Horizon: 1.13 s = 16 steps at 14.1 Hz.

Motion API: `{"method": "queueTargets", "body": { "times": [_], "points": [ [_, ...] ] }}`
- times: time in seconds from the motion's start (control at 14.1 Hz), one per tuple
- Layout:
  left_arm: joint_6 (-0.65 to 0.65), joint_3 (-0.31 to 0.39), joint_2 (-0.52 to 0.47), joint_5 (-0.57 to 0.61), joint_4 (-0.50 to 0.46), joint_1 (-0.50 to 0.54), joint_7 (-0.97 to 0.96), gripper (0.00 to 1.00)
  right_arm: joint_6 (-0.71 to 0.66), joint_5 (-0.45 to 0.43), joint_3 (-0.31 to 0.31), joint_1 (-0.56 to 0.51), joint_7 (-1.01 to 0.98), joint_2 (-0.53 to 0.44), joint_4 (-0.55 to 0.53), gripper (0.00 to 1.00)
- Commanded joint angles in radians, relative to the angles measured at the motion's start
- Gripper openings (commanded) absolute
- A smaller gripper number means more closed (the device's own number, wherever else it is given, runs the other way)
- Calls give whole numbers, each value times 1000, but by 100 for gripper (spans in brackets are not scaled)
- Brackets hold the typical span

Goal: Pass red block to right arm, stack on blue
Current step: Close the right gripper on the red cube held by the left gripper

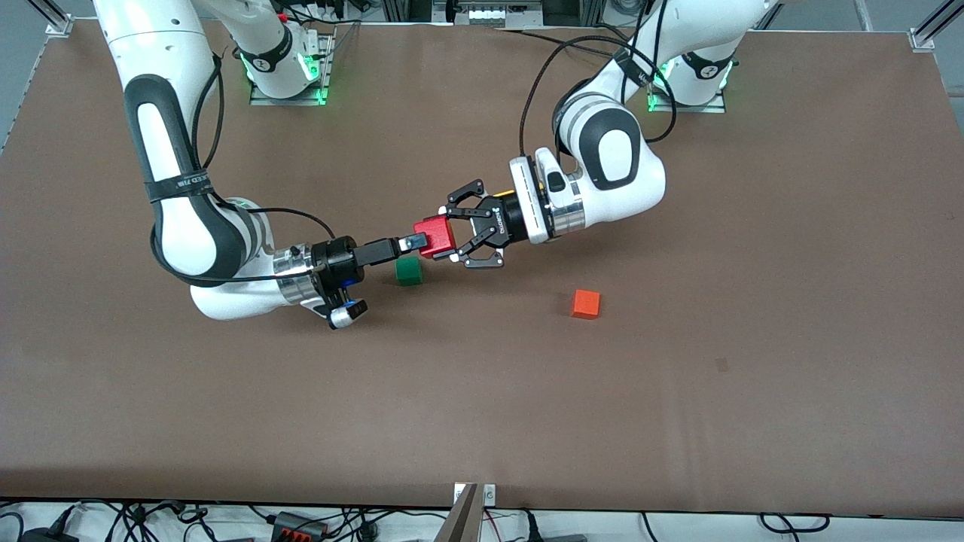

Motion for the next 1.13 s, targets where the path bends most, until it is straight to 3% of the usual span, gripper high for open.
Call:
{"method": "queueTargets", "body": {
  "times": [0.0, 0.21, 0.28, 0.43, 0.5, 0.64, 0.71, 0.78, 0.85, 1.06],
  "points": [
    [48, -3, 13, -49, 29, -11, 86, 9, 8, 19, 0, 14, 18, 18, 26, 91],
    [48, -3, 13, -49, 29, -11, 86, 9, 7, 19, 0, 20, 18, 23, 26, 85],
    [48, -3, 13, -49, 29, -11, 86, 9, 7, 19, 0, 20, 17, 23, 26, 74],
    [48, -3, 13, -49, 29, -11, 86, 9, 7, 19, -1, 17, 17, 23, 27, 23],
    [48, -3, 13, -47, 29, -11, 86, 9, 7, 19, -1, 17, 9, 21, 27, 5],
    [46, -3, 13, -49, 29, -11, 85, 11, 7, 19, -1, 18, 0, 23, 34, 1],
    [46, -4, 13, -49, 29, -7, 85, 29, 7, 19, -1, 18, 0, 23, 34, 1],
    [46, -4, 12, -52, 29, -5, 83, 73, 7, 19, -1, 18, 0, 21, 34, 1],
    [46, -4, 10, -52, 26, -4, 82, 100, 7, 19, -1, 18, 0, 21, 34, 0],
    [46, -3, 5, -52, 20, 4, 66, 100, 7, 19, -1, 18, -2, 21, 37, 0]
  ]
}}
